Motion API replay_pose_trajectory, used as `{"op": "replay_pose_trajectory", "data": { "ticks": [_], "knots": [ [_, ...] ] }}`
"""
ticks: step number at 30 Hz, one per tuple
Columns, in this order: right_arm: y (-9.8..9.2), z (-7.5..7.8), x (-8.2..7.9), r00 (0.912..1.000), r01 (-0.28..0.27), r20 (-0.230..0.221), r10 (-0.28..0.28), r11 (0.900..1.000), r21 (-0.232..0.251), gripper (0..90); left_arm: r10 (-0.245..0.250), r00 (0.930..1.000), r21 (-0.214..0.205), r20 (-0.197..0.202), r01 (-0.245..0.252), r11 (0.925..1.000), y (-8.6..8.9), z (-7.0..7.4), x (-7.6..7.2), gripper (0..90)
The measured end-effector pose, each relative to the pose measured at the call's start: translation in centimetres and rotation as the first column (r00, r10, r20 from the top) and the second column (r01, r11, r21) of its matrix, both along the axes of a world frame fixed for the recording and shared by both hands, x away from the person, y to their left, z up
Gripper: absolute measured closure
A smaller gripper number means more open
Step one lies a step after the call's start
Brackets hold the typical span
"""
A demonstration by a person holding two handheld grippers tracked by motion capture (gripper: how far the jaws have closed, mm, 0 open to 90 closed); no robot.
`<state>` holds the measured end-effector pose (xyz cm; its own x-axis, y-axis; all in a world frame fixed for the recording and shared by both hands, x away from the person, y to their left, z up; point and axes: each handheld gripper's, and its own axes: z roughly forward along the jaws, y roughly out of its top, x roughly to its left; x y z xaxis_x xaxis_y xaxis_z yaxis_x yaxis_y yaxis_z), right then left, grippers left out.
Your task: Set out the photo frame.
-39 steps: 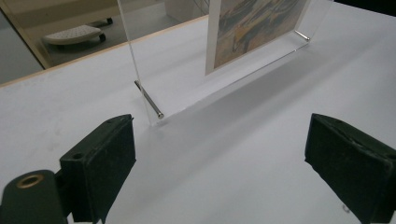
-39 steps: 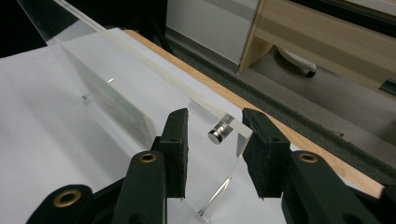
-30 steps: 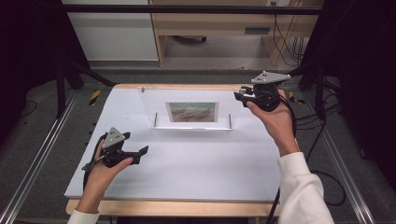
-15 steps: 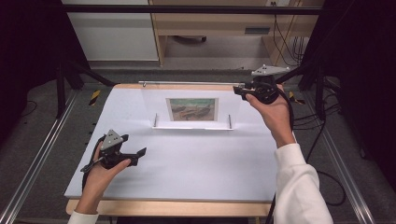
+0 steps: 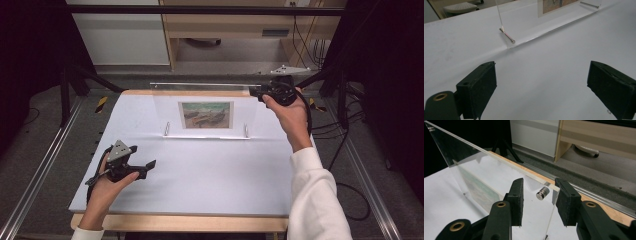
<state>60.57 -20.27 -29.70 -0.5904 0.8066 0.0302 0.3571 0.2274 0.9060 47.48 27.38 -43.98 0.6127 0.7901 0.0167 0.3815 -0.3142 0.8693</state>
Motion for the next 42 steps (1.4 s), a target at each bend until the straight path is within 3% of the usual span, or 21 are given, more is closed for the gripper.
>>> {"op": "replay_pose_trajectory", "data": {
  "ticks": [17,35,37,42],
  "knots": [
    [0.0,-0.3,1.8,0.9997,0.019,-0.017,-0.018,0.9994,0.029,60.1,0.013,0.9999,-0.007,-0.005,-0.013,0.9999,0.8,-0.1,0.0,8.4],
    [0.6,-0.3,2.2,0.9986,0.054,-0.004,-0.054,0.9986,0.002,56.7,0.022,0.9998,-0.015,0.001,-0.022,0.9997,1.3,0.2,-0.1,8.5],
    [0.7,-0.3,2.2,0.9986,0.052,0.001,-0.052,0.9986,-0.005,54.4,0.022,0.9998,-0.013,0.001,-0.022,0.9997,1.3,0.2,-0.1,8.5],
    [1.2,-0.2,2.0,0.9967,0.079,0.02,-0.078,0.9964,-0.032,38.3,0.028,0.9996,-0.018,0.003,-0.028,0.9994,1.4,0.2,-0.2,8.4]
  ]
}}
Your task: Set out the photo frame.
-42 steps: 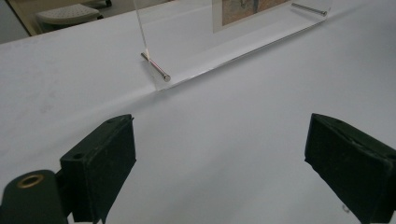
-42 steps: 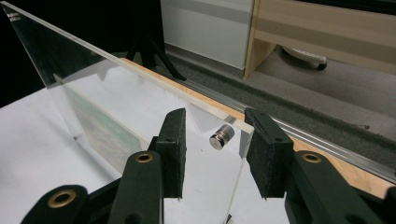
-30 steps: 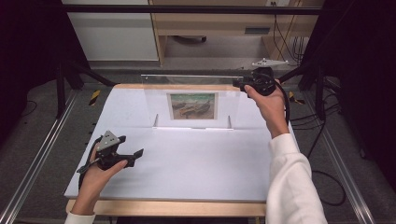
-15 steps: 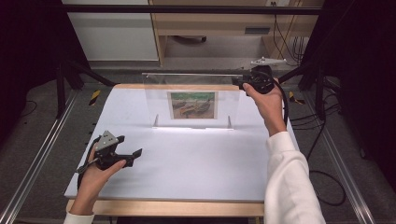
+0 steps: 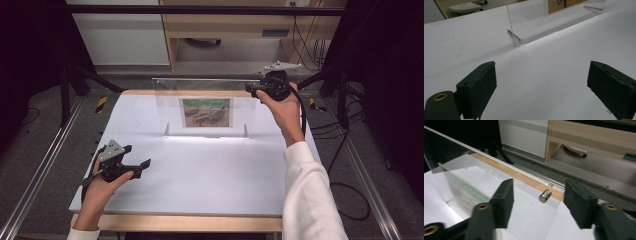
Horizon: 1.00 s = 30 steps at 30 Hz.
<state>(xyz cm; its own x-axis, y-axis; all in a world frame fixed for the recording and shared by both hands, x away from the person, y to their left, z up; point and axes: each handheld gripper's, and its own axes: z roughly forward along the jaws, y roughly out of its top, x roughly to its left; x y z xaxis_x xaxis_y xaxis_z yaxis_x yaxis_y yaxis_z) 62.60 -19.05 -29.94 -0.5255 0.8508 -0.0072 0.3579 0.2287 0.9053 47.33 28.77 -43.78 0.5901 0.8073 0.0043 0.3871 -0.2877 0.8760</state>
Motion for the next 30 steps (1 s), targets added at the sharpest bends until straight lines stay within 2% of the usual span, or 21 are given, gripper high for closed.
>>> {"op": "replay_pose_trajectory", "data": {
  "ticks": [7,10,12,15,24,30],
  "knots": [
    [0.5,0.2,-0.2,0.9981,0.054,0.034,-0.052,0.9969,-0.057,18.4,0.001,1.0,0.0,-0.002,-0.001,1.0,0.0,0.0,0.0,8.4],
    [0.5,0.3,-0.5,0.9969,0.071,0.04,-0.068,0.9946,-0.076,12.5,0.005,1.0,-0.004,0.0,-0.005,1.0,0.0,0.1,-0.1,8.4],
    [0.5,0.5,-0.9,0.9956,0.083,0.05,-0.079,0.9925,-0.09,11.0,0.006,1.0,-0.002,-0.001,-0.006,1.0,0.0,0.1,-0.1,8.3],
    [0.5,0.7,-1.9,0.9925,0.103,0.074,-0.097,0.9911,-0.084,9.3,0.003,1.0,0.008,-0.005,-0.003,1.0,0.0,0.1,-0.1,8.3],
    [0.3,1.1,-5.0,0.9904,0.124,0.076,-0.116,0.9849,-0.121,6.6,0.014,0.9998,0.014,-0.012,-0.014,0.9998,-0.1,0.2,-0.2,6.7],
    [-0.1,1.1,-7.1,0.9896,0.125,0.087,-0.115,0.985,-0.119,6.1,0.019,0.9996,0.028,-0.023,-0.018,0.9994,-0.1,0.1,-0.2,6.1]
  ]
}}
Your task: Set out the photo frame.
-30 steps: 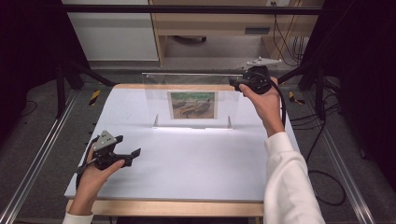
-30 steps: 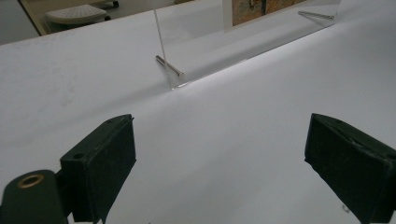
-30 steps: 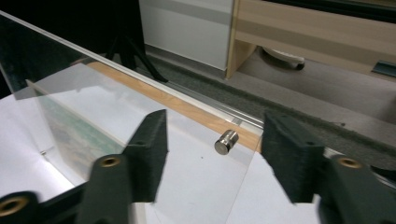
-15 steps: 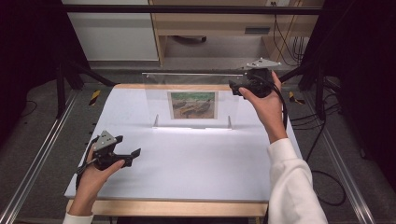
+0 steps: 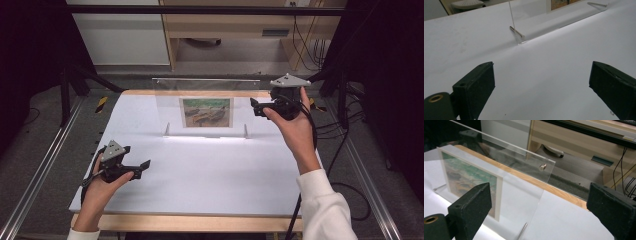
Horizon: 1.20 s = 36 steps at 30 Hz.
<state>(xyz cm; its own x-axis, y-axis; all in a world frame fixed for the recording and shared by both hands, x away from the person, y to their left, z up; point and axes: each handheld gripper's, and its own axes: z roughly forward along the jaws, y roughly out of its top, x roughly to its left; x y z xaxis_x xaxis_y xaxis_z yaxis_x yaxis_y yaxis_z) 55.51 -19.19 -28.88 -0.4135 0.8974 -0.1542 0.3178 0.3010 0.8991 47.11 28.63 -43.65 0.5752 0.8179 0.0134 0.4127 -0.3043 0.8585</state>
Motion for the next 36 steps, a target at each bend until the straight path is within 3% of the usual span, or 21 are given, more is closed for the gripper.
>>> {"op": "replay_pose_trajectory", "data": {
  "ticks": [12,23,36],
  "knots": [
    [-1.1,-1.9,-4.1,0.9998,0.002,-0.021,-0.003,0.9995,-0.032,4.8,-0.001,0.9999,0.027,-0.01,0.001,0.9996,-0.3,-0.1,-0.2,5.7],
    [-1.7,-6.9,-7.6,0.9964,-0.005,-0.085,0.003,0.9998,-0.02,5.1,-0.01,0.9997,0.056,-0.02,0.011,0.9984,-0.5,-0.3,-0.3,5.6],
    [-2.8,-12.2,-9.6,0.9863,0.035,-0.162,-0.034,0.9994,0.003,5.3,0.007,0.9994,0.093,-0.034,-0.004,0.9956,-0.5,-0.6,-0.3,5.7]
  ]
}}
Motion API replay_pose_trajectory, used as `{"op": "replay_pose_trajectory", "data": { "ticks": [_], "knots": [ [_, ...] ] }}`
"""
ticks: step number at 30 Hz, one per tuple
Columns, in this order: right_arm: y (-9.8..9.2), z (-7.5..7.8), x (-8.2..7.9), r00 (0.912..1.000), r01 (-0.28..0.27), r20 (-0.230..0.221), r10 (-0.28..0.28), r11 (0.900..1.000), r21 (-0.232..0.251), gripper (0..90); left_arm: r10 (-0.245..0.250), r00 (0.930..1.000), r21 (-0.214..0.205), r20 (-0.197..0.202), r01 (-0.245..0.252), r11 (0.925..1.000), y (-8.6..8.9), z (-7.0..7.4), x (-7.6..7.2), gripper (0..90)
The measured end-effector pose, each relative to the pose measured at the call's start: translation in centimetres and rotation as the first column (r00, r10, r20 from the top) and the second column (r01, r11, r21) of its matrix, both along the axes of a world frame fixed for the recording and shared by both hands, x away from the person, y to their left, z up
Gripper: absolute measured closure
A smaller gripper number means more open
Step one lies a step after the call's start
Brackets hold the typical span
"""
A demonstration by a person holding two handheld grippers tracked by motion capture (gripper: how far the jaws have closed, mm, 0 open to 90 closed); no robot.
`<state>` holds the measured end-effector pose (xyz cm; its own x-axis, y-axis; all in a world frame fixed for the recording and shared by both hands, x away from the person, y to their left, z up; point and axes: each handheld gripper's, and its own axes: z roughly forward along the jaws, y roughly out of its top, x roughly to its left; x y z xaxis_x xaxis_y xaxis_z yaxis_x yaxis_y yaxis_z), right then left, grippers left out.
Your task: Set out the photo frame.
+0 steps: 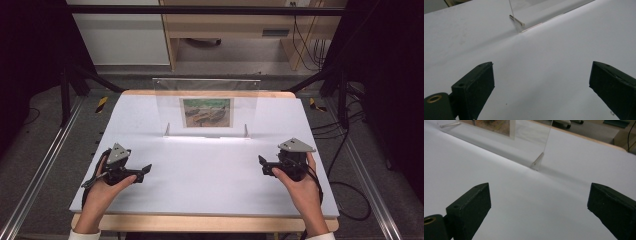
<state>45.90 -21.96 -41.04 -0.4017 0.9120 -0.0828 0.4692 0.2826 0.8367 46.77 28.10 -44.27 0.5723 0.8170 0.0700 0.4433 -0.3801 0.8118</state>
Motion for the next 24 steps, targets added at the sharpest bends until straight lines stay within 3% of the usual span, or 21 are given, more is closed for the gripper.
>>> {"op": "replay_pose_trajectory", "data": {
  "ticks": [14,24],
  "knots": [
    [-1.6,-4.8,-0.5,0.9901,0.078,-0.119,-0.075,0.9968,0.02,6.3,0.017,0.9995,0.059,-0.026,-0.015,0.9981,0.4,-0.6,-0.1,5.7],
    [-2.1,-6.0,-1.1,0.9899,0.096,-0.107,-0.092,0.995,0.027,6.0,0.018,0.9994,0.074,-0.029,-0.015,0.9971,0.5,-0.6,-0.2,5.7]
  ]
}}
